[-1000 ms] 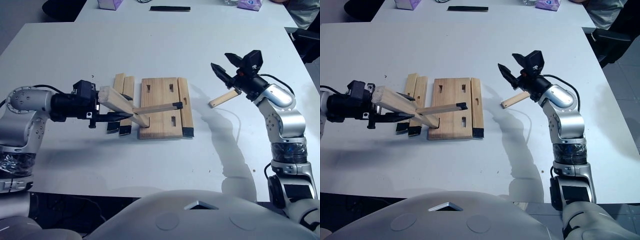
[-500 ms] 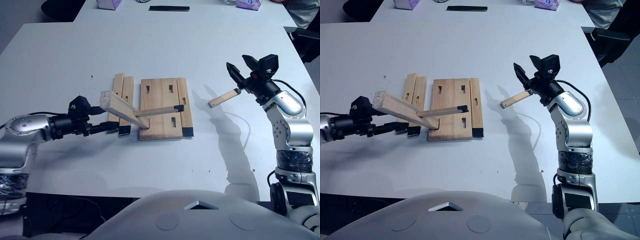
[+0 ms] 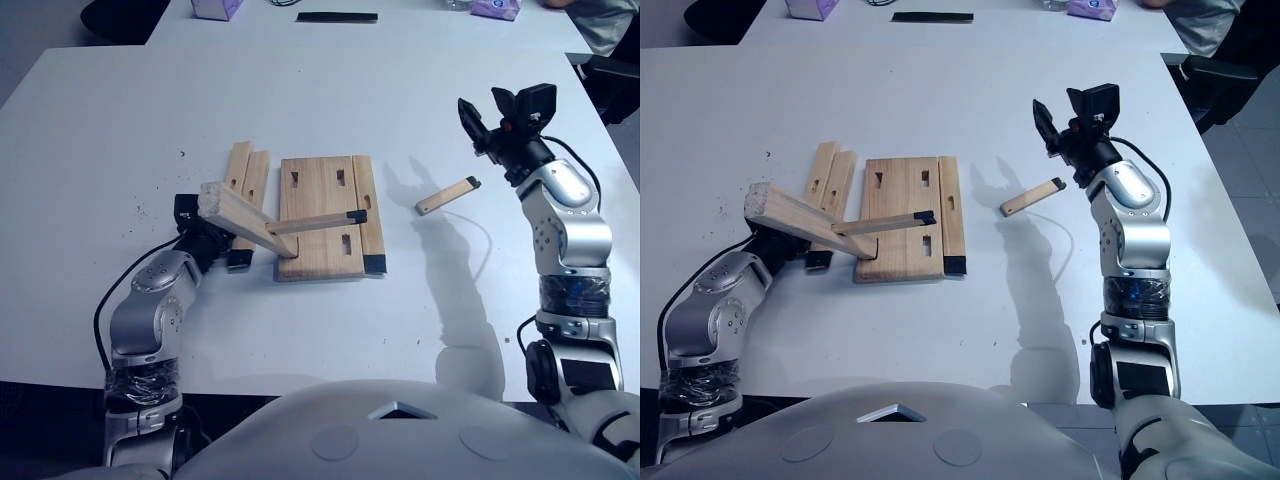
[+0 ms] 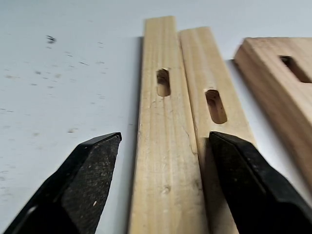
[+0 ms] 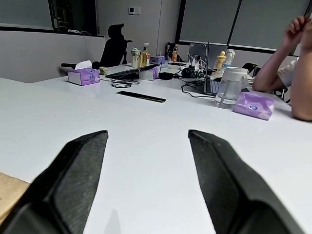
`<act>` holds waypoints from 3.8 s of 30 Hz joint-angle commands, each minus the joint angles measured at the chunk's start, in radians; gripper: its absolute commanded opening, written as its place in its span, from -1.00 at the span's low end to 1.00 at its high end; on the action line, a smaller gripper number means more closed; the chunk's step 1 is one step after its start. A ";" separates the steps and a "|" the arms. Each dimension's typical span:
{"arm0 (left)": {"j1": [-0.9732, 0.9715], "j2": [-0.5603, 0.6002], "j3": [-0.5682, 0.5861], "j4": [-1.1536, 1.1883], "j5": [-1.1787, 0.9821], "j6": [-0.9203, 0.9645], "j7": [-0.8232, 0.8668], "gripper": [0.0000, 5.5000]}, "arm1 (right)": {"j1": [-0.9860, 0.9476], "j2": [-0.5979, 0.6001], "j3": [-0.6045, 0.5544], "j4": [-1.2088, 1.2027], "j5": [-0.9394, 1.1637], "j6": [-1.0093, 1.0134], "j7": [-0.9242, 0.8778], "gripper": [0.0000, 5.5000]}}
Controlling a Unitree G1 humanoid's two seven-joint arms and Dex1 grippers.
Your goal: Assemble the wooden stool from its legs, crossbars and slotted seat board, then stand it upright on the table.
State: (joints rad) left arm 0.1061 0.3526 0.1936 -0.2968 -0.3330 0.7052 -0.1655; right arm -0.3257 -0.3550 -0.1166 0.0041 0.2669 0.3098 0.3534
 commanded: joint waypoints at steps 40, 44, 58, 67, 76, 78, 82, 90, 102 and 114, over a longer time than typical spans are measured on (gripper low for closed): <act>-0.765 0.279 0.188 0.536 -0.189 -0.044 -0.369 -0.27 | -0.075 0.199 -0.047 0.079 -0.042 -0.055 -0.223 0.10; -0.925 0.275 0.214 0.528 -0.352 -0.010 -0.531 -0.27 | -0.267 0.129 -0.031 0.034 0.137 0.069 0.024 0.10; -0.892 0.280 0.078 0.315 -0.588 0.102 -0.929 -0.27 | -0.585 -0.093 -0.148 0.040 0.765 0.589 0.508 0.25; -0.829 0.289 0.041 0.307 -0.594 0.099 -1.055 -0.27 | -0.635 -0.148 -0.151 0.132 0.791 0.644 0.616 0.42; -0.778 0.290 0.018 0.311 -0.573 0.091 -1.093 -0.27 | -0.678 -0.147 -0.164 0.134 0.836 0.702 0.629 0.42; -0.768 0.287 0.013 0.306 -0.570 0.093 -1.092 -0.27 | -0.680 -0.144 -0.165 0.128 0.843 0.707 0.617 0.35; -0.761 0.275 0.011 0.301 -0.582 0.101 -1.075 -0.27 | -0.646 -0.135 -0.144 0.086 0.833 0.707 0.604 0.14; -0.770 0.252 0.029 0.295 -0.631 0.117 -1.045 -0.27 | -0.582 -0.060 -0.104 0.025 0.821 0.687 0.530 -0.26; -0.742 0.218 0.027 0.280 -0.642 0.127 -1.013 -0.27 | -0.544 -0.012 -0.128 -0.007 0.865 0.668 0.455 -0.26; -0.645 0.238 -0.121 0.229 -0.466 -0.001 -1.015 -0.07 | -0.571 0.038 -0.178 -0.016 0.908 0.639 0.322 -0.26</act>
State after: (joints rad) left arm -0.5725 0.5661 0.1100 -0.0731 -0.8612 0.7196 -1.1817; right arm -0.8673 -0.3208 -0.2779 -0.0032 1.1599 0.9758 0.6932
